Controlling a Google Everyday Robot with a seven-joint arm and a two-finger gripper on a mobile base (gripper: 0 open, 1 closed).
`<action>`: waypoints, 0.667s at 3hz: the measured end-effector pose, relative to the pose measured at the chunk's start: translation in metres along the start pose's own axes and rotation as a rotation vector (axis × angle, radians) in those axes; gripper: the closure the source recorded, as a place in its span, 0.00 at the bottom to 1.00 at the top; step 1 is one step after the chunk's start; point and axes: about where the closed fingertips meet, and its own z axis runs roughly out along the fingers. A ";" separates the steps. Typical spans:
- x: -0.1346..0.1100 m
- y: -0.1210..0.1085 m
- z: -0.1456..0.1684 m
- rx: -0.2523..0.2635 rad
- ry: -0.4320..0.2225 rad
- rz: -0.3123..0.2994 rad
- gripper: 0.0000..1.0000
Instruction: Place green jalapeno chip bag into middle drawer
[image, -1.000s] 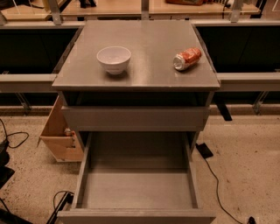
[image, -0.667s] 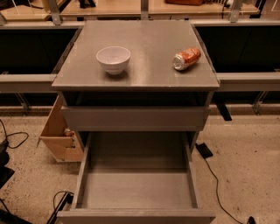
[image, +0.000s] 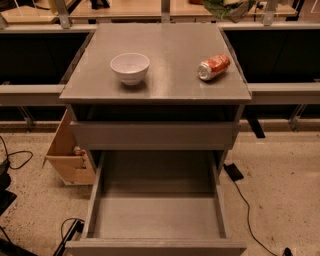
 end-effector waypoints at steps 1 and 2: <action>0.022 0.002 0.011 -0.022 0.029 0.052 1.00; 0.078 0.017 0.016 -0.078 0.088 0.145 1.00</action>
Offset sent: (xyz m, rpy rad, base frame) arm -0.0634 -0.0113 -0.1824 0.2322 0.3303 -0.0289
